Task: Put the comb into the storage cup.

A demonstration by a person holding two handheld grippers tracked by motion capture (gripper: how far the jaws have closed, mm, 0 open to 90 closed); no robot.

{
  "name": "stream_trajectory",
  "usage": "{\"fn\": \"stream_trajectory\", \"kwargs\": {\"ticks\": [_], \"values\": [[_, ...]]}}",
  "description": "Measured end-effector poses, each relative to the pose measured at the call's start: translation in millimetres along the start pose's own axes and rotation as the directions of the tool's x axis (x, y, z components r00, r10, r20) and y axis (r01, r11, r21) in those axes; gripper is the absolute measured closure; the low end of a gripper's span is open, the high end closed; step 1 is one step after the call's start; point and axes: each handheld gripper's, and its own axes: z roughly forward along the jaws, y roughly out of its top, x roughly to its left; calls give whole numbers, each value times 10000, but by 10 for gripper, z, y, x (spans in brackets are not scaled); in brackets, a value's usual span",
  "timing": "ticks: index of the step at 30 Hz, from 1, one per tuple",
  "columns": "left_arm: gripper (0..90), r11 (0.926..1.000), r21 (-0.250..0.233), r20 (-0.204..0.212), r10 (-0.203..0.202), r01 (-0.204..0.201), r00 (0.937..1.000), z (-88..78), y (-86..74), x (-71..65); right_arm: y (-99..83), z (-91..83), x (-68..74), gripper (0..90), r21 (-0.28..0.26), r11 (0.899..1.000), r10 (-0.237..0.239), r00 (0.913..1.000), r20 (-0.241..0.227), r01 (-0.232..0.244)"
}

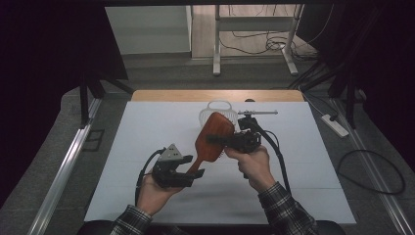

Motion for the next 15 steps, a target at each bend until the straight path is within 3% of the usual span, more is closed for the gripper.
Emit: {"fn": "stream_trajectory", "kwargs": {"ticks": [5, 11, 15], "values": [[185, 9995, 97, 218, -291, 289, 9993, -33, -20, 48, 15, -35, 2, 567, -80, 9999, -65, 9999, 86, 66], [100, 9978, 325, -19, -583, 583, 9983, -153, -76, 120, 41, -81, -10, 566, -203, 9995, -227, 9994, 275, 233], [72, 9965, 273, 104, -787, 784, 9968, -244, -119, 160, 71, -112, -28, 566, -327, 9988, -345, 9986, 413, 359]]}}
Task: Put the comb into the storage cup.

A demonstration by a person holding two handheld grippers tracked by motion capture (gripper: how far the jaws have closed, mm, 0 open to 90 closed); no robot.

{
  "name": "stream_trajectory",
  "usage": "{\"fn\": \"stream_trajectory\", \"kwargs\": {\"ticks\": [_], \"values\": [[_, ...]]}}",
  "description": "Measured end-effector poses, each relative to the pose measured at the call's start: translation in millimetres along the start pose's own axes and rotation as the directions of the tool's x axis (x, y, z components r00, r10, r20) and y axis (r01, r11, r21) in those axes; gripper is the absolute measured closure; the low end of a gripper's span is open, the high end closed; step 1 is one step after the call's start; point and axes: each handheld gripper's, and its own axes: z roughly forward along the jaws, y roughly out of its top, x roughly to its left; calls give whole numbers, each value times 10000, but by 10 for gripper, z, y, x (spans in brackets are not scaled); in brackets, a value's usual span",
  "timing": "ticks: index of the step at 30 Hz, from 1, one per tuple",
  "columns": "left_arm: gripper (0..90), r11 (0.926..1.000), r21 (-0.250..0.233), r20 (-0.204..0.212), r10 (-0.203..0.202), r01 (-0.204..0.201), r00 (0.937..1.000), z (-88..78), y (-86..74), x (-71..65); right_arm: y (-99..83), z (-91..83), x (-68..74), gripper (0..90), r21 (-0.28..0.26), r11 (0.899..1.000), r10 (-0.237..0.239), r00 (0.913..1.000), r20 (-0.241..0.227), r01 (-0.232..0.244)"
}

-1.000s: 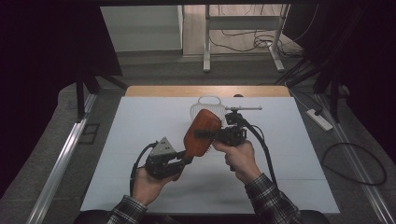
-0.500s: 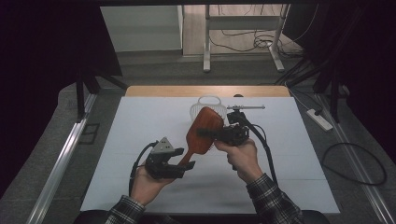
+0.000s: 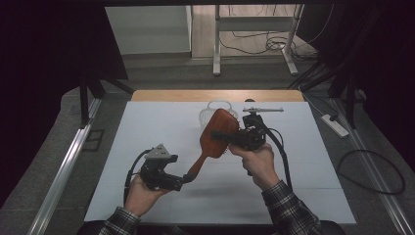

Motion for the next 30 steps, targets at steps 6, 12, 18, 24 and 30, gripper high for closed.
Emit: {"fn": "stream_trajectory", "kwargs": {"ticks": [6, 12, 18, 24, 30], "values": [[34, 10000, -47, 9, -63, 63, 10000, -136, -82, 58, 23, -20, -25, 566, -89, 9999, -55, 9999, 144, 56], [7, 10000, -30, -310, -27, 26, 9995, -282, -202, 93, 56, -41, -53, 565, -261, 9995, -163, 9994, 307, 171], [0, 9997, 38, -748, 225, -223, 9969, -385, -374, 77, 112, -70, -89, 565, -493, 9985, -221, 9984, 524, 247], [0, 9988, 209, -1220, 463, -440, 9915, -477, -550, 66, 175, -90, -123, 565, -678, 9975, -154, 9976, 682, 201], [0, 9989, 17, -1569, 458, -461, 9866, -606, -660, 68, 248, -117, -166, 564, -979, 9951, -56, 9965, 832, 138]]}}
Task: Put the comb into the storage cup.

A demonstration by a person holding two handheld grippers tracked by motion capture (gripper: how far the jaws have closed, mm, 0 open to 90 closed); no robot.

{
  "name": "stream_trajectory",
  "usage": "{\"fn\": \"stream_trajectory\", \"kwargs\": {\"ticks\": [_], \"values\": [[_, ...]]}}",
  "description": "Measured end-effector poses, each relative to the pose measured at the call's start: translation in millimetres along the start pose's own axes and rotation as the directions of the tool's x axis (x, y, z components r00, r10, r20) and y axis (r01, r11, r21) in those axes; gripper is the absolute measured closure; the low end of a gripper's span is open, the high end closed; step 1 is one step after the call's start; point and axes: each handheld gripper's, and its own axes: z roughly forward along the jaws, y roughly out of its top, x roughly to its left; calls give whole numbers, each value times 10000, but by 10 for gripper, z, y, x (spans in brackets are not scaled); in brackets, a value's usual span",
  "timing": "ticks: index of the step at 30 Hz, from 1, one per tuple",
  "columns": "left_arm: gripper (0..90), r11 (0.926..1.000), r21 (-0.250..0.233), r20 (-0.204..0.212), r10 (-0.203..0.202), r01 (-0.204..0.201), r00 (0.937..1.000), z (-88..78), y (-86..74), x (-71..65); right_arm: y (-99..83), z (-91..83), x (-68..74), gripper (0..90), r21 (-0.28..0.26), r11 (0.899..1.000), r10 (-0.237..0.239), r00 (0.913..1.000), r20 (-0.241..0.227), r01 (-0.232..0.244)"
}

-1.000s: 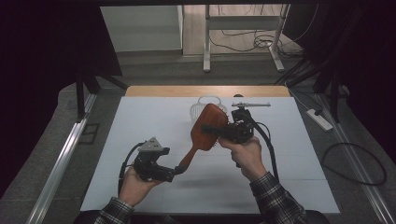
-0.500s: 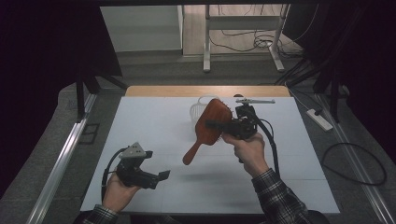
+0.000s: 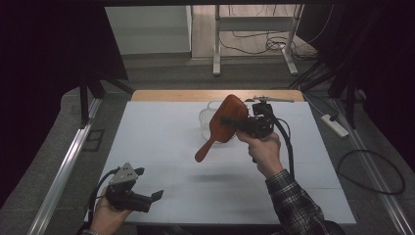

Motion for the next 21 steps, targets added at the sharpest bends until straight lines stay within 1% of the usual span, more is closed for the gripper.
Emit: {"fn": "stream_trajectory", "kwargs": {"ticks": [4, 7, 13, 15, 16, 18, 21], "values": [[0, 9999, 123, -186, 70, -68, 9998, -39, -41, -7, 48, -3, -22, 564, -96, 9999, 34, 10000, 90, -34], [0, 10000, 71, -238, 5, -3, 9997, -64, -63, -7, 82, -5, -36, 564, -163, 9999, 24, 9999, 154, -22], [0, 9998, -161, -708, -161, 150, 9974, -145, -125, 42, 156, -31, -78, 563, -315, 9995, 74, 9995, 297, -65], [0, 9997, -135, -800, -204, 194, 9966, -166, -148, 57, 181, -45, -91, 563, -402, 9991, 109, 9993, 353, -95], [0, 9997, -117, -916, -210, 200, 9956, -175, -160, 63, 194, -50, -98, 563, -439, 9990, 100, 9992, 391, -83], [0, 9993, -227, -900, -302, 282, 9955, -193, -170, 72, 223, -59, -111, 563, -529, 9985, 133, 9990, 428, -110], [0, 9991, -193, -956, -399, 382, 9946, -202, -178, 78, 257, -65, -122, 563, -584, 9982, 133, 9988, 472, -106]]}}
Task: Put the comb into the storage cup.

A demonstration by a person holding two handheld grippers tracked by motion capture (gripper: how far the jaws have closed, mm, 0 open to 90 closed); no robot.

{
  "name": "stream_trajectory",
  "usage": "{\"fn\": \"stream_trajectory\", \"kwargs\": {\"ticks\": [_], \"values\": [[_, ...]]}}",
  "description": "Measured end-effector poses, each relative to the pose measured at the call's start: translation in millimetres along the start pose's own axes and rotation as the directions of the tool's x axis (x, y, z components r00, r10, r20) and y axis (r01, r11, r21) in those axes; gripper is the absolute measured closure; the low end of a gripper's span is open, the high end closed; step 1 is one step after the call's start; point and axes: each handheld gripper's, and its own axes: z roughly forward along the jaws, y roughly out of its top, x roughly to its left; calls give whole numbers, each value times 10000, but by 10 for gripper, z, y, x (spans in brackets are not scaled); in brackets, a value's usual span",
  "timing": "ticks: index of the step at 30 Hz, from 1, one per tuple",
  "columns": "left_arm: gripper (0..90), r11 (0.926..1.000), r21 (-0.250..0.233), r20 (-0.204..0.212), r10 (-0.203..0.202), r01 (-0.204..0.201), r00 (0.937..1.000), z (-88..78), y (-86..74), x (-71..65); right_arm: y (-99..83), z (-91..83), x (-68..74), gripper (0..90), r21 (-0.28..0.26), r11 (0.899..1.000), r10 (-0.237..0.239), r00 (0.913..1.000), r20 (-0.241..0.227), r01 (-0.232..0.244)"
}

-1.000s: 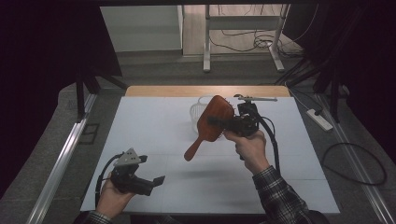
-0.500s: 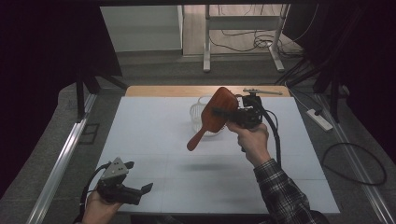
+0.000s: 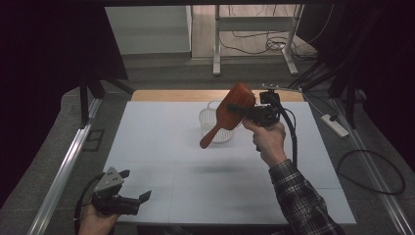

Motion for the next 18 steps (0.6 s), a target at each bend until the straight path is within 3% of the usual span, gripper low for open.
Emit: {"fn": "stream_trajectory", "kwargs": {"ticks": [9, 18], "values": [[0, 9998, 93, 100, -182, 181, 9998, 10, -2, 22, 109, 31, -44, 563, -198, 9998, 17, 9997, 236, -13], [0, 9986, 469, 39, 237, -239, 9997, 48, 18, -18, 175, 74, -128, 562, -377, 9991, 197, 9987, 479, -179]]}}
